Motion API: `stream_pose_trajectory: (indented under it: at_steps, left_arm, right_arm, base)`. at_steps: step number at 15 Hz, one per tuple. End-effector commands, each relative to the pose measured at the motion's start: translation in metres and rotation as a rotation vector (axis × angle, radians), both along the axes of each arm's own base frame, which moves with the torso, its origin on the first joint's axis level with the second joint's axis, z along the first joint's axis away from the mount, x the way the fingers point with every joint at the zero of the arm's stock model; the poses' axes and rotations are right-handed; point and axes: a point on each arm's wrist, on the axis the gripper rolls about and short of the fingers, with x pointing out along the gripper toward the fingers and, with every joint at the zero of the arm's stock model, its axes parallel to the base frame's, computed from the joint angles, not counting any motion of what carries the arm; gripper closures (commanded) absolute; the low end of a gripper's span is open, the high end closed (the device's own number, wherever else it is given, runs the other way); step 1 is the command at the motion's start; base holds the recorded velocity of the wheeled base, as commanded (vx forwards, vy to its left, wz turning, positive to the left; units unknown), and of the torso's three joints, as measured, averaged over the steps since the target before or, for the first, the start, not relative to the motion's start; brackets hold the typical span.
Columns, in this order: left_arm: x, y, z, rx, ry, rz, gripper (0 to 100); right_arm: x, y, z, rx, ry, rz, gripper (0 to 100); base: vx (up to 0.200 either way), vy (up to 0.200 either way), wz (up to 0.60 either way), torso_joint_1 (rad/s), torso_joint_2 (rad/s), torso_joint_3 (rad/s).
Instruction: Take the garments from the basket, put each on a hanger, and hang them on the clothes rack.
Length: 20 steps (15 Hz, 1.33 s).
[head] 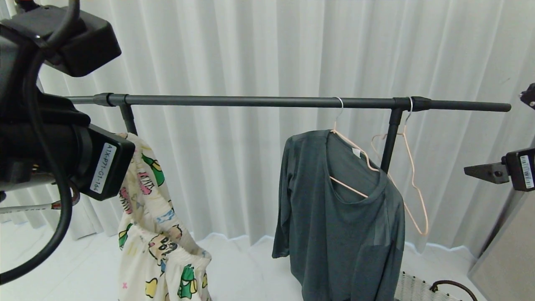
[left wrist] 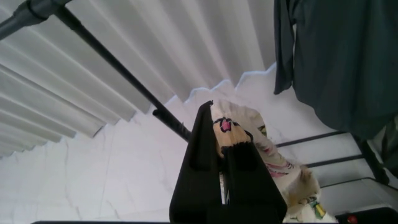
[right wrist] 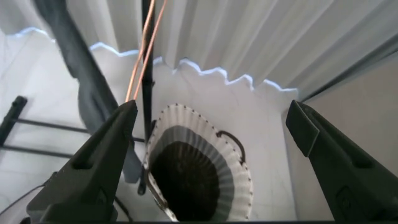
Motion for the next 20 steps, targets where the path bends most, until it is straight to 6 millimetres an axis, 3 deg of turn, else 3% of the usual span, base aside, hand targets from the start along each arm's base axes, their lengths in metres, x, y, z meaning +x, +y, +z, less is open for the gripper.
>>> stream_pose_trajectory:
  at_steps: [1,10,15,18,19,20]
  left_arm:
    - [0.0,-0.001,-0.002,0.007,0.007,-0.003,100]
    - [-0.006,-0.007,-0.007,0.02,0.018,-0.047,100]
    - [-0.006,-0.008,-0.011,0.032,0.029,-0.054,100]
    - [-0.007,-0.007,-0.012,0.034,0.03,-0.054,100]
    - [-0.007,-0.007,-0.012,0.034,0.031,-0.055,100]
    - [-0.007,-0.007,-0.012,0.034,0.031,-0.055,100]
  right_arm:
    - [0.012,0.004,-0.01,0.003,0.049,-0.007,0]
    - [0.064,0.037,-0.071,0.133,0.179,-0.079,0]
    - [0.09,0.044,-0.095,0.089,0.192,-0.173,0]
    - [0.096,0.047,-0.098,0.115,0.193,-0.21,0]
    - [0.097,0.047,-0.099,0.116,0.195,-0.213,100]
    - [0.097,0.047,-0.099,0.116,0.195,-0.213,100]
  base:
    - [0.2,0.0,0.0,0.002,0.0,-0.002]
    - [0.0,0.0,0.0,0.0,0.0,0.0]
    - [0.0,0.0,0.0,0.0,0.0,0.0]
    - [0.0,0.0,0.0,0.0,0.0,0.0]
    - [0.0,0.0,0.0,0.0,0.0,0.0]
    - [0.0,0.0,0.0,0.0,0.0,0.0]
